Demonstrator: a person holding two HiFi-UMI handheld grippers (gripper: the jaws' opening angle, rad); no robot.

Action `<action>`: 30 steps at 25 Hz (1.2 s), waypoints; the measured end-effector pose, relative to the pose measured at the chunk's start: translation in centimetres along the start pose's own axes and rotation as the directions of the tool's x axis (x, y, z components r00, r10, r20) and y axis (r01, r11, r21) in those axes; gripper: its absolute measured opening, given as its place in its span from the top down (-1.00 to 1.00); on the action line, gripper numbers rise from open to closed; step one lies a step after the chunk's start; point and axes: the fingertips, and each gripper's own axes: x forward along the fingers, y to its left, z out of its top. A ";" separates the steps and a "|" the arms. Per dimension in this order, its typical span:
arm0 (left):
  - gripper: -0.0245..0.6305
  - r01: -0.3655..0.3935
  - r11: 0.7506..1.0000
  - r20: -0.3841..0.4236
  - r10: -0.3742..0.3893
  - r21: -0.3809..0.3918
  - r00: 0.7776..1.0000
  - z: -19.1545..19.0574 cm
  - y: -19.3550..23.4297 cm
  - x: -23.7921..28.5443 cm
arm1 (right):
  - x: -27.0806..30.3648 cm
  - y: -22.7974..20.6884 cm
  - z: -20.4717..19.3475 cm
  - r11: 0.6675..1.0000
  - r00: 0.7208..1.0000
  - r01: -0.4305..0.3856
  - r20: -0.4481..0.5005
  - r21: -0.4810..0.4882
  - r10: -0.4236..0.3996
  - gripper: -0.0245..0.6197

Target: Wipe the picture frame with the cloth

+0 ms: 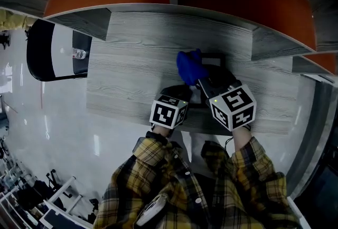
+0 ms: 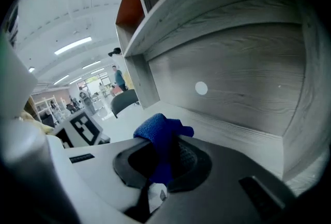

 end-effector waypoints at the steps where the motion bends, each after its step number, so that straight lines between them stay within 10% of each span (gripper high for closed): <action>1: 0.58 0.000 1.000 -0.002 0.000 0.000 1.000 0.0 0.0 -0.1 | 1.4 -0.2 -0.7 1.000 0.999 0.007 -0.041 -0.015 -0.007 0.82; 9: 0.60 0.007 1.000 -0.004 -0.007 -0.015 1.000 0.1 0.1 -0.3 | 8.5 -1.5 -5.5 0.915 0.932 0.042 -0.314 -0.402 -0.181 0.82; 14: 0.60 0.013 0.999 0.001 -0.012 -0.032 1.000 0.0 0.1 -0.1 | 9.9 -0.7 -5.8 0.906 0.943 -0.017 -0.309 -0.423 -0.127 0.82; 30: 0.63 0.018 0.998 -0.005 -0.019 -0.059 1.000 0.1 0.5 -0.3 | 3.4 -8.9 -9.3 0.864 0.876 0.125 -0.355 -0.487 -0.327 0.82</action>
